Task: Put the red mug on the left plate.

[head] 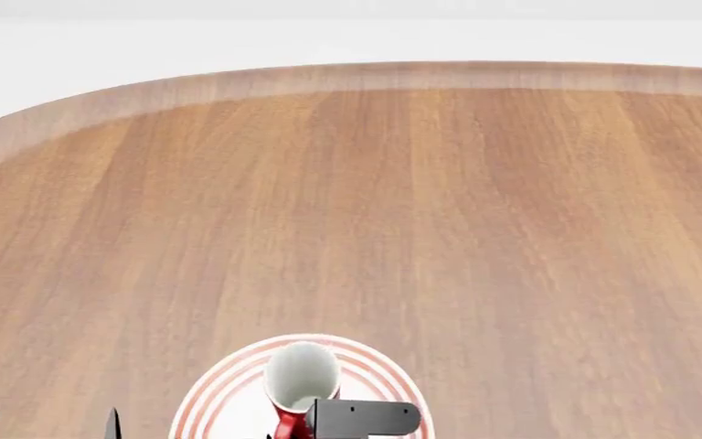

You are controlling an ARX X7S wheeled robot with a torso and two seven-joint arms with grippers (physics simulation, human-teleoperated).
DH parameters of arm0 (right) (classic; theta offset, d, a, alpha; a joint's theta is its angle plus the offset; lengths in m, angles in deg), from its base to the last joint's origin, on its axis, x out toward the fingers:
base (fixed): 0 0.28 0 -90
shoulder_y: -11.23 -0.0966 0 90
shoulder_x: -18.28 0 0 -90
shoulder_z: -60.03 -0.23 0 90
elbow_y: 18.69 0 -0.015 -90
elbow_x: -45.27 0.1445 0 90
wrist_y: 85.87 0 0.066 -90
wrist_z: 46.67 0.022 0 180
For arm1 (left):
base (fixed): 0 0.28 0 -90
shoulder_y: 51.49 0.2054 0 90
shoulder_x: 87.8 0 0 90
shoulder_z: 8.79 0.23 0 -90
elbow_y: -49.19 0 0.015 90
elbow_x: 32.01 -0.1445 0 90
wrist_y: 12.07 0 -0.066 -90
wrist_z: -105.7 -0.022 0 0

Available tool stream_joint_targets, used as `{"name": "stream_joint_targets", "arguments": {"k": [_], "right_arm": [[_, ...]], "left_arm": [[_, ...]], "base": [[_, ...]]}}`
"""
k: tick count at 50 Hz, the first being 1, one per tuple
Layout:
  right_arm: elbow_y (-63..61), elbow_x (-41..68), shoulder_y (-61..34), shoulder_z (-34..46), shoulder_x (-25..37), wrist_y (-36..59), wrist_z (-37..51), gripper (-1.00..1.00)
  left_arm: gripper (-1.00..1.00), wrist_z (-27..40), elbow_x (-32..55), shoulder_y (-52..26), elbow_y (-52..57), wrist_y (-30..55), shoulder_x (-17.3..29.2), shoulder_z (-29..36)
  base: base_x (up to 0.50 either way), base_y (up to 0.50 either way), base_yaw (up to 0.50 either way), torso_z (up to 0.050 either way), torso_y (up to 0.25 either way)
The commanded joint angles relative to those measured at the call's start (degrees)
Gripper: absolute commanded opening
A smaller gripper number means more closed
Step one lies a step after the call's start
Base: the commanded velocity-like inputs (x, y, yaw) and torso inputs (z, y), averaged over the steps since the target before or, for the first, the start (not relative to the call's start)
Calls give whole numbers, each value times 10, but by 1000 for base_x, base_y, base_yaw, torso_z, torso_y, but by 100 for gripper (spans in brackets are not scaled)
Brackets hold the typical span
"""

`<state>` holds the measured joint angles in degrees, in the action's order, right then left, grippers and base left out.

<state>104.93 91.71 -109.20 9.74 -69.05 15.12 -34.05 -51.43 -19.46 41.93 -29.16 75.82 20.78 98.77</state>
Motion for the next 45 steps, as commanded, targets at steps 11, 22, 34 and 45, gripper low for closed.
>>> {"name": "stream_joint_targets", "arguments": {"k": [11,22,34,45], "right_arm": [[11,20,-8,15,2,0,-5,100],[-4,25,-4,25,8,2,3,100],[-160,27,51,30,64,-1,56,100],[-289,15,100,35,112,-16,98,100]], "left_arm": [[100,3,2,-1,0,0,2,3],[100,4,4,0,1,-2,4,4],[100,23,-5,34,82,9,22,1],[100,35,-19,61,139,10,35,3]], "base": [[1,0,1,0,0],[0,0,0,0,0],[0,0,0,0,0],[0,0,0,0,0]]}}
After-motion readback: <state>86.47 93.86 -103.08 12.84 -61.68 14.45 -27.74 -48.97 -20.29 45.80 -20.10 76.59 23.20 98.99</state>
